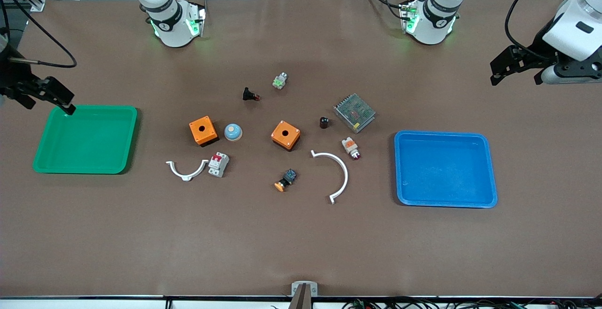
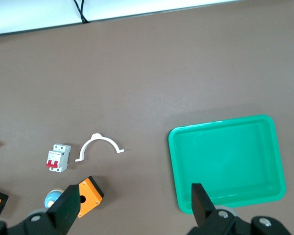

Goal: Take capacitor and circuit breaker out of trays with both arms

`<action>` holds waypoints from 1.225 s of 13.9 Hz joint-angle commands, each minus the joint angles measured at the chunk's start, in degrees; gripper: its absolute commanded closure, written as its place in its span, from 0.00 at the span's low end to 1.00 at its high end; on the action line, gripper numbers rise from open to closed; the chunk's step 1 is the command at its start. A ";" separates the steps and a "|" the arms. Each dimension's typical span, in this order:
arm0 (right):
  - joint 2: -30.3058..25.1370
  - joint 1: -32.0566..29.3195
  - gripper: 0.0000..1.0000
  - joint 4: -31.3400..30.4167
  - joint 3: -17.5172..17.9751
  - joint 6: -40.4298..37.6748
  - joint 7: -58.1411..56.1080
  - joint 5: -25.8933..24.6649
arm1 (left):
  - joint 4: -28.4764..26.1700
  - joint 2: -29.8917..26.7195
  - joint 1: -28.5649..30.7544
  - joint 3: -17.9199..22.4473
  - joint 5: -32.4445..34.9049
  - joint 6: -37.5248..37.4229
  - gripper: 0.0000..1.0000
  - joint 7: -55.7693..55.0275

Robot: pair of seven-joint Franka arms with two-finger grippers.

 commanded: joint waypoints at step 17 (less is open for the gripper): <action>1.07 -3.05 0.00 10.59 0.57 -13.89 -4.29 -0.90 | 3.51 1.94 0.14 0.09 1.26 -2.97 0.00 0.45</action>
